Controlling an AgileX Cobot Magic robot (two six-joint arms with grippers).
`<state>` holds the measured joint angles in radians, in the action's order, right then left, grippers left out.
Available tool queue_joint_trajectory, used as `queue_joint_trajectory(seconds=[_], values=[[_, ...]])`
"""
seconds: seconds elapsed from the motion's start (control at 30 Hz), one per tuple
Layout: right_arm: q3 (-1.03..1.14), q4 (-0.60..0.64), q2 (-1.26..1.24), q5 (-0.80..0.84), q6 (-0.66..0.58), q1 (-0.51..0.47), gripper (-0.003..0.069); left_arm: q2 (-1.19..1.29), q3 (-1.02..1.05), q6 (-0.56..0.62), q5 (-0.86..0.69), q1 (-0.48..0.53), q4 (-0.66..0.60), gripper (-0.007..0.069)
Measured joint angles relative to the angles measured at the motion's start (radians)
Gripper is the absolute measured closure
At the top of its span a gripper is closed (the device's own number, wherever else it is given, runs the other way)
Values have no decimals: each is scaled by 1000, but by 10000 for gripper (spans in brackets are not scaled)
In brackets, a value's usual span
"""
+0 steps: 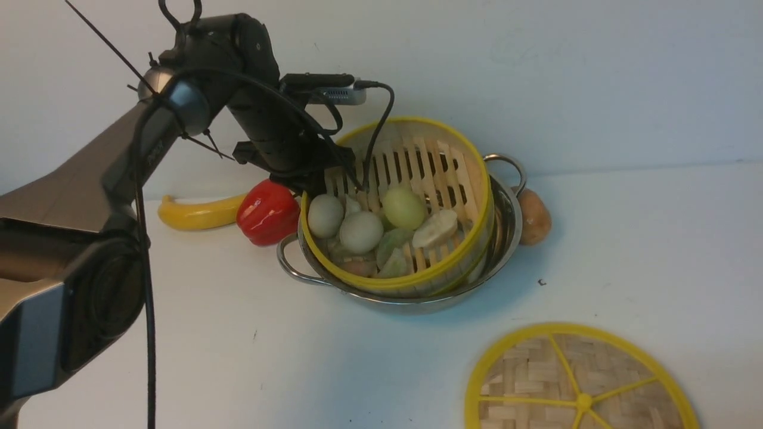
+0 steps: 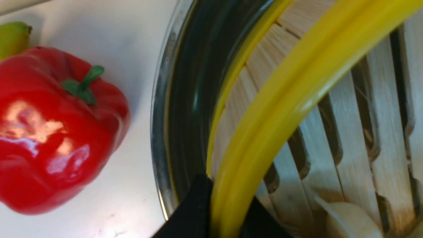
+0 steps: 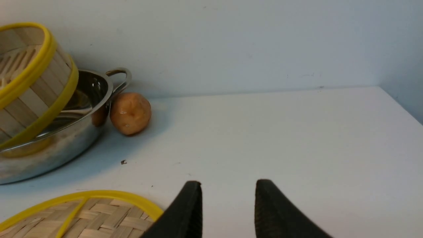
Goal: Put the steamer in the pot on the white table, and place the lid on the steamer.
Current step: 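Place the bamboo steamer basket with dumplings into the steel pot with the left gripper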
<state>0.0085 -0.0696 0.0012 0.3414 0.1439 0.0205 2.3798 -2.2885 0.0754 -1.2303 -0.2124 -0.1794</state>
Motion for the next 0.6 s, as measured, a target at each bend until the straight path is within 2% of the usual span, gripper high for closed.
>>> queue_joint_trajectory(seconds=[0.2, 0.6], values=[[0, 0, 0, 0, 0, 0, 417, 27, -1, 26, 18, 0, -44, 590], [0, 0, 0, 0, 0, 0, 417, 44, -1, 45, 55, 0, -34, 590]])
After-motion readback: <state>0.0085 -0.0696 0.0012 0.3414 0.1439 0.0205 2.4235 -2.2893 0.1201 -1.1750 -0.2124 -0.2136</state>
